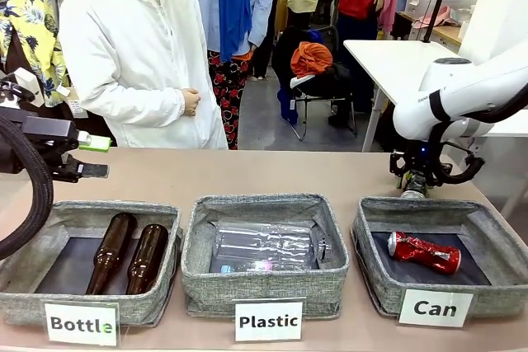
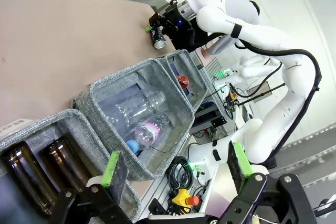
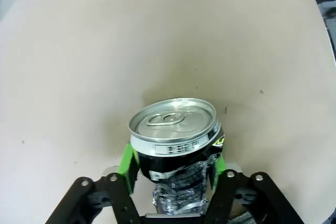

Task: Sort the can waste into the basket.
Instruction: Pick up the can waste from the table and place it in the right Fabric basket.

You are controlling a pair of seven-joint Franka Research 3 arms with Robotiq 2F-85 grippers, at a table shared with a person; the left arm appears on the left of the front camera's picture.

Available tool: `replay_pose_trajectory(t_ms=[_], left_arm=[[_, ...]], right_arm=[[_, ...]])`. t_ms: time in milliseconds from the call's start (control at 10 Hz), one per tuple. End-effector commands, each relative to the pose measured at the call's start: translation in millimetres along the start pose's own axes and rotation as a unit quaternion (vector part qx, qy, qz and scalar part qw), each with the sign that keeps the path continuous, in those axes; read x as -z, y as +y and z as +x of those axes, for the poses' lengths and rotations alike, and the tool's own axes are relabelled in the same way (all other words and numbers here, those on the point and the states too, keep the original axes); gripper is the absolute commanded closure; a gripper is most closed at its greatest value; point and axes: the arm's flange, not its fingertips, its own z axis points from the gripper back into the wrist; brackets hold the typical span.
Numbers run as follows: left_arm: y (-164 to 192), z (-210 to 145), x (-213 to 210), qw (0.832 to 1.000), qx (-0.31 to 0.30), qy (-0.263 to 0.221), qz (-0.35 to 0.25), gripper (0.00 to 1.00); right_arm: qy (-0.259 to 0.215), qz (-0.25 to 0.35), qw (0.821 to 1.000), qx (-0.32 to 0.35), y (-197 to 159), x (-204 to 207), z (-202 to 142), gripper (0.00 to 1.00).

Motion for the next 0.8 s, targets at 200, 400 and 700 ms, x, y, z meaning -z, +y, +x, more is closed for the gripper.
replay_pose_trajectory(t_ms=[200,400,700], left_arm=[[0,-1,-1,1.000,0.008,-0.003,-0.003,0.00],[0,-1,-1,1.000,0.008,-0.003,-0.003,0.00],[0,-1,-1,1.000,0.008,-0.003,-0.003,0.00]], right_arm=[[0.002,-0.026,1.000,0.009,1,1,1,1.00],[0.001,-0.026,1.000,0.007,1,1,1,1.00],[-0.010,-0.029,0.999,-0.021,5,-17,-7,1.00]])
